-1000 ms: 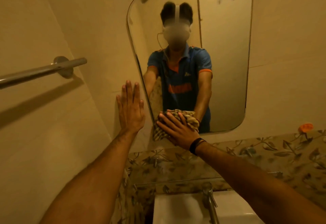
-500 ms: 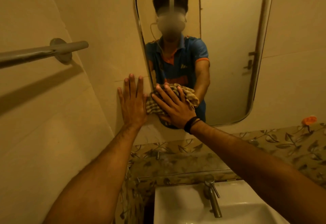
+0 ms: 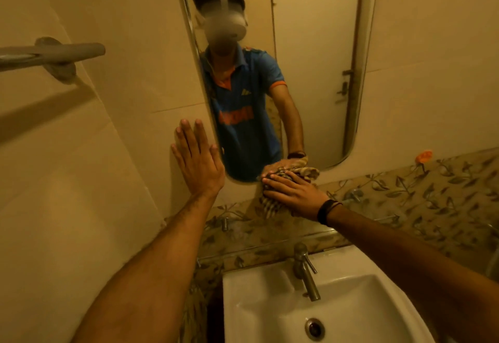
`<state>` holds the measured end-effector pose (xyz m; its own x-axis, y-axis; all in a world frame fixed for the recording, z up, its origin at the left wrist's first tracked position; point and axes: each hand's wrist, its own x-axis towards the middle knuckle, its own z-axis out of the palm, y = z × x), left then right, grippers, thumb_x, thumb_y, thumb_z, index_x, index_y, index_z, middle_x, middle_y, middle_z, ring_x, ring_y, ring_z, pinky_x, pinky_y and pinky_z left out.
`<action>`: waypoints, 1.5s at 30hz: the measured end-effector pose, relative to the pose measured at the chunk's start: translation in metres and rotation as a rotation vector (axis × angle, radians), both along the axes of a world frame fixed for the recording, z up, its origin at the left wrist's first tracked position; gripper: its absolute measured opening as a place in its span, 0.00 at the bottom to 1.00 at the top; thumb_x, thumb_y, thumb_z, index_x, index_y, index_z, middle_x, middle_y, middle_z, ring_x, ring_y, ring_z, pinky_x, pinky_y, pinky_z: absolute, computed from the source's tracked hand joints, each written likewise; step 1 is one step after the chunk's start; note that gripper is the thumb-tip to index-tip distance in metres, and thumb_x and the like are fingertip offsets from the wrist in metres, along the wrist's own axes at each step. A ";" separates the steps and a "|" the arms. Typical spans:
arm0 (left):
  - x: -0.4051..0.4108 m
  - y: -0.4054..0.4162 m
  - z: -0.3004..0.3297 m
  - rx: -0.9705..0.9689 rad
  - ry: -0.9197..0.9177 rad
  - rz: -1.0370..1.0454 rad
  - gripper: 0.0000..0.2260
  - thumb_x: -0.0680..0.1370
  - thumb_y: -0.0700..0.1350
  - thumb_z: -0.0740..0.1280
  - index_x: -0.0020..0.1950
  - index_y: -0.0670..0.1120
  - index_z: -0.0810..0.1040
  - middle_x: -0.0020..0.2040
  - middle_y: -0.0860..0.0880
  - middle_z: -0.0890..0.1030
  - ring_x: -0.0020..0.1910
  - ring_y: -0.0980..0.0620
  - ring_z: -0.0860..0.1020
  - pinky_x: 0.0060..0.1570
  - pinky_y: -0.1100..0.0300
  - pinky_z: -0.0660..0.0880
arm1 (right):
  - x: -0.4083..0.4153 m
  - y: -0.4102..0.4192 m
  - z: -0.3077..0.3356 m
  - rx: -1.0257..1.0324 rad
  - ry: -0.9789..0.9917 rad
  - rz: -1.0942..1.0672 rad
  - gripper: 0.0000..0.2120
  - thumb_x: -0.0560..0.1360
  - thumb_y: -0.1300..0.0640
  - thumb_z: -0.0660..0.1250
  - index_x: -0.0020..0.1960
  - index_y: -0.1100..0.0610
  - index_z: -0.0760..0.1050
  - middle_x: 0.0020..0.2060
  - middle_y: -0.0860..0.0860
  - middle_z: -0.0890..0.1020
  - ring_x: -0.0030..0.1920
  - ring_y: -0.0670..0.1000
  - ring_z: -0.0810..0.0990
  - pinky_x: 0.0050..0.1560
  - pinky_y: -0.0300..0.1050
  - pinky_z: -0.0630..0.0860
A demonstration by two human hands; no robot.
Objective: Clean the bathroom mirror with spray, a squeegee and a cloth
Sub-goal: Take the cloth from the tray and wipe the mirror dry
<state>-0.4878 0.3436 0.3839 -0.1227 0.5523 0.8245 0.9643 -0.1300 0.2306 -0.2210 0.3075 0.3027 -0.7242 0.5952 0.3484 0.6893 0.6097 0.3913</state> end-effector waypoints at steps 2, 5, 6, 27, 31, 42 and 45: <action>0.013 -0.010 -0.013 -0.038 -0.073 -0.045 0.30 0.84 0.53 0.54 0.83 0.49 0.45 0.83 0.42 0.49 0.83 0.43 0.49 0.79 0.42 0.48 | 0.012 -0.022 -0.007 -0.102 0.211 -0.064 0.34 0.73 0.61 0.72 0.76 0.55 0.64 0.75 0.59 0.66 0.73 0.62 0.68 0.68 0.64 0.69; 0.046 -0.027 -0.028 -0.055 -0.384 -0.154 0.29 0.84 0.54 0.54 0.83 0.45 0.52 0.83 0.40 0.53 0.82 0.43 0.54 0.78 0.46 0.53 | 0.029 -0.058 -0.017 -0.200 0.537 -0.229 0.31 0.75 0.62 0.70 0.75 0.55 0.65 0.68 0.60 0.73 0.61 0.62 0.77 0.56 0.57 0.78; 0.056 -0.032 -0.030 -0.032 -0.511 -0.197 0.30 0.84 0.54 0.54 0.82 0.41 0.54 0.82 0.39 0.55 0.81 0.42 0.56 0.77 0.48 0.56 | 0.036 -0.064 -0.018 -0.240 0.640 -0.258 0.29 0.77 0.60 0.68 0.75 0.54 0.64 0.66 0.58 0.74 0.59 0.60 0.77 0.53 0.55 0.78; 0.363 -0.300 -0.292 -0.997 -0.082 -1.103 0.13 0.84 0.51 0.60 0.62 0.45 0.76 0.56 0.47 0.80 0.55 0.46 0.79 0.52 0.50 0.77 | 0.310 -0.327 -0.217 -0.639 1.323 -1.273 0.20 0.77 0.50 0.69 0.64 0.56 0.68 0.56 0.56 0.81 0.53 0.56 0.80 0.49 0.51 0.77; 0.401 -0.318 -0.325 -1.240 0.023 -1.124 0.12 0.84 0.52 0.60 0.62 0.46 0.76 0.58 0.48 0.79 0.57 0.47 0.78 0.54 0.50 0.76 | 0.334 -0.345 -0.271 -0.888 1.411 -1.437 0.20 0.78 0.57 0.68 0.66 0.58 0.66 0.54 0.59 0.82 0.42 0.52 0.81 0.40 0.48 0.79; 0.447 -0.324 -0.374 -1.450 0.005 -1.021 0.11 0.82 0.46 0.64 0.62 0.42 0.76 0.57 0.44 0.79 0.57 0.44 0.79 0.55 0.44 0.76 | 0.366 -0.330 -0.361 -1.193 1.120 -1.490 0.32 0.78 0.50 0.67 0.76 0.61 0.59 0.73 0.61 0.66 0.72 0.62 0.67 0.69 0.56 0.68; 0.441 -0.322 -0.372 -1.434 -0.036 -0.967 0.10 0.82 0.44 0.65 0.61 0.42 0.77 0.58 0.43 0.79 0.57 0.44 0.79 0.54 0.53 0.74 | 0.363 -0.328 -0.355 -1.218 1.011 -1.438 0.31 0.79 0.49 0.66 0.75 0.60 0.59 0.73 0.61 0.66 0.71 0.61 0.68 0.68 0.56 0.68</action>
<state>-0.0467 0.0214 0.0119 0.6634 0.6638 -0.3453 0.6594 -0.3005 0.6892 0.1422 -0.0205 -0.0519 0.4628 0.5920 -0.6598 0.4531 -0.7977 -0.3978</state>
